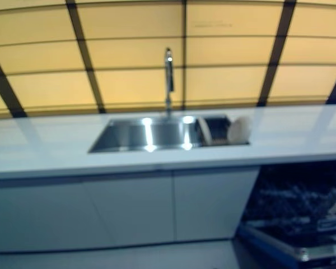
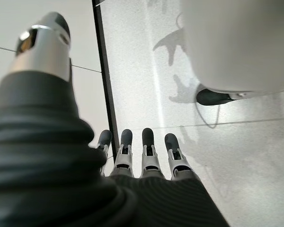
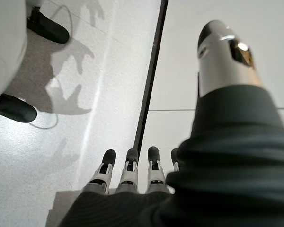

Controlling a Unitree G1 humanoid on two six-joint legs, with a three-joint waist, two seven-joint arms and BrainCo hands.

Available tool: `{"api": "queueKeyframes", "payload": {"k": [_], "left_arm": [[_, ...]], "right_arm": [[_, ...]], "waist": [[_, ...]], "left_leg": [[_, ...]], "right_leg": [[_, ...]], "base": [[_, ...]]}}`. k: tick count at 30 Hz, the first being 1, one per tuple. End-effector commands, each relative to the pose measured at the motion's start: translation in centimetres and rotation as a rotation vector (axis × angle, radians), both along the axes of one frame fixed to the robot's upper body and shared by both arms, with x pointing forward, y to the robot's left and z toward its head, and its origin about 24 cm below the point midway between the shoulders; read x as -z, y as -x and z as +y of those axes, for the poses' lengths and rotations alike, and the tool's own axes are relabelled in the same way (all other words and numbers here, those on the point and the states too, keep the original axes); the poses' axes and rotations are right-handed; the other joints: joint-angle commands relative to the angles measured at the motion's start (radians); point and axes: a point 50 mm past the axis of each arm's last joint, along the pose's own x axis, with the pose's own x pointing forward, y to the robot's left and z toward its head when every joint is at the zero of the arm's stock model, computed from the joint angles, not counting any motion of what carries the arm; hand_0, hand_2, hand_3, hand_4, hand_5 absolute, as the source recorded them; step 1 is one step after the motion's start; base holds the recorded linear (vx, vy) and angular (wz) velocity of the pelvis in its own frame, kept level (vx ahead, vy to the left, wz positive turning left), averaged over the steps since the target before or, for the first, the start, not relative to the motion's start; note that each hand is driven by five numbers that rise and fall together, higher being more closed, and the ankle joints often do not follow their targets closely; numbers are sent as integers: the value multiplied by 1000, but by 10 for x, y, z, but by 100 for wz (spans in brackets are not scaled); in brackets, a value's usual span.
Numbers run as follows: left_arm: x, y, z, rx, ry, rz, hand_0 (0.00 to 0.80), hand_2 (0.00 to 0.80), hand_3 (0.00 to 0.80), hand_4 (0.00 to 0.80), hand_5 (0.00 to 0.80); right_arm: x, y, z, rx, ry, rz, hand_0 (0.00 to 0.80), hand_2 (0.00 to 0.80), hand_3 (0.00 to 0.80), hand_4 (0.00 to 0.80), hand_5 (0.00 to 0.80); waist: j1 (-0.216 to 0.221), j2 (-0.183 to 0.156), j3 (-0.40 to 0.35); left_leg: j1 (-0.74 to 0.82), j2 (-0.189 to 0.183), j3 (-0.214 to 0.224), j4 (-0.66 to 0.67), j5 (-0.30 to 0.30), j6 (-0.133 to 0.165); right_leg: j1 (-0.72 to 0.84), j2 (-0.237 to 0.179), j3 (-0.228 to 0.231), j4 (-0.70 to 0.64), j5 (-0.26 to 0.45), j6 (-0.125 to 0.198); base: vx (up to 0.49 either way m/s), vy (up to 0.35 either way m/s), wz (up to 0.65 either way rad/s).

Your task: Take plates into dishwasher

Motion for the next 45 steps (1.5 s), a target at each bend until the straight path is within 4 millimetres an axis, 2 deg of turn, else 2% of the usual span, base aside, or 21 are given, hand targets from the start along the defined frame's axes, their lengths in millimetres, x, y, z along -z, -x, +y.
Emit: {"api": "queueKeyframes", "payload": {"k": [1,9,24,33,38,40,42,44,45], "left_arm": [[-3,-24,-5,-35,-6,-48,0,0,0,0,0],[-5,-29,-4,-24,2,-51,0,0,0,0,0],[-6,-31,-7,13,-8,-84,0,0,0,0,0],[-13,-48,-4,26,-17,-169,0,0,0,0,0],[-16,-48,2,8,-29,-209,0,0,0,0,0],[-17,-48,3,-2,-32,-226,0,0,0,0,0],[-19,-51,4,-18,-35,-258,0,0,0,0,0],[-24,-55,7,-31,-29,-323,0,0,0,0,0],[-26,-57,8,-36,-22,-353,0,0,0,0,0]], "right_arm": [[-3,-22,14,-37,-25,-26,0,0,0,0,0],[-5,-27,15,-50,-58,-30,0,0,0,0,0],[-4,-25,17,-41,-85,-29,0,0,0,0,0],[-10,-38,15,-45,-135,-54,0,0,0,0,0],[-10,-36,15,-45,-150,-52,0,0,0,0,0],[-10,-35,13,-37,-158,-54,0,0,0,0,0],[-12,-40,13,-35,-172,-71,0,0,0,0,0],[-17,-46,12,-44,-182,-104,0,0,0,0,0],[-18,-47,12,-50,-182,-116,0,0,0,0,0]], "waist": [[7,-49,24],[8,-52,38],[3,-48,39],[0,-41,70],[1,-47,77],[3,-51,81],[7,-68,102],[16,-96,136],[21,-102,148]], "left_leg": [[-26,-72,-34,-6,14,56],[-19,-69,-41,-6,16,58],[-4,-67,-43,-6,12,57],[-5,-65,-46,-4,20,63],[8,-70,-65,12,7,69],[-2,-71,-72,59,-10,68],[-55,-75,-65,199,-53,63],[-174,-90,-59,452,-35,52],[-217,-97,-56,522,-14,49]], "right_leg": [[-30,20,31,7,48,9],[-27,27,33,19,42,1],[-14,28,35,22,32,-3],[-32,32,40,73,10,-10],[-24,39,52,85,-5,-20],[-30,38,59,100,-14,-28],[-47,27,60,137,-24,-46],[-60,13,59,155,-23,-71],[-62,11,62,162,-22,-78]], "base": [[0,0,0],[4,-8,0],[6,-2,0],[0,0,0],[57,-57,5],[35,-65,8],[6,-79,6],[-20,-113,11],[-19,-115,12]]}}
